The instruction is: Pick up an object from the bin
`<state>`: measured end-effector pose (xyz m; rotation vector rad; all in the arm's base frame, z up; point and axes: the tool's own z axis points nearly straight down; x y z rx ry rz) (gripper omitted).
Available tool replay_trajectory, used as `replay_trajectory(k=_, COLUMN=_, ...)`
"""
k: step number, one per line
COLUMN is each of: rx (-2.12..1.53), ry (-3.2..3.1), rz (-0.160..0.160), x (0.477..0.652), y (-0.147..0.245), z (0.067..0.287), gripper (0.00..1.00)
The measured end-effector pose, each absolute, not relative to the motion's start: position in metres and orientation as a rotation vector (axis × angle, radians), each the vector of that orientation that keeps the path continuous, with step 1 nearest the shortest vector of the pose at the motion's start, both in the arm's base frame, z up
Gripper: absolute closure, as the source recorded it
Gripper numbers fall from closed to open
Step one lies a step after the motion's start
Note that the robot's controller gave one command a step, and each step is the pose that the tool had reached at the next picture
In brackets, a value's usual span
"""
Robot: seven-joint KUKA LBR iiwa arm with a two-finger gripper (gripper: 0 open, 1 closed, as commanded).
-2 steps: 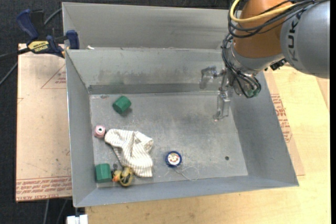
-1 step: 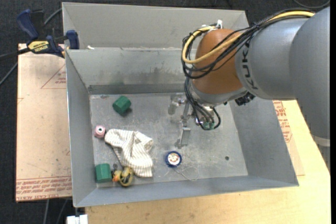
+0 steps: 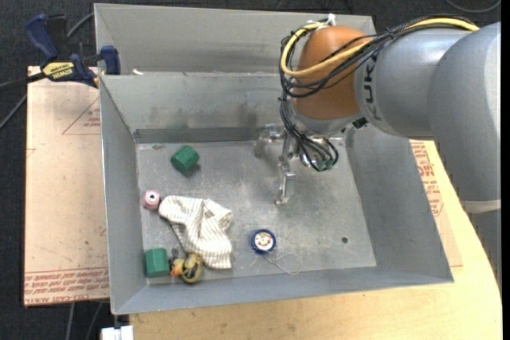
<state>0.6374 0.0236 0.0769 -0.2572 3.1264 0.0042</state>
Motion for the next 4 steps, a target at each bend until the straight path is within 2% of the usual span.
replay_trajectory(k=1, rx=-0.091, ry=3.137, rz=0.005, x=0.571, y=0.055, z=0.072, gripper=0.0)
replay_trajectory(k=2, rx=-0.142, ry=3.127, rz=0.012, x=0.596, y=0.139, z=0.071, gripper=0.0)
replay_trajectory(k=3, rx=-0.187, ry=3.138, rz=0.004, x=0.513, y=0.098, z=0.078, gripper=0.0)
replay_trajectory(k=4, rx=-0.259, ry=3.12, rz=0.011, x=0.562, y=0.18, z=0.076, gripper=0.0)
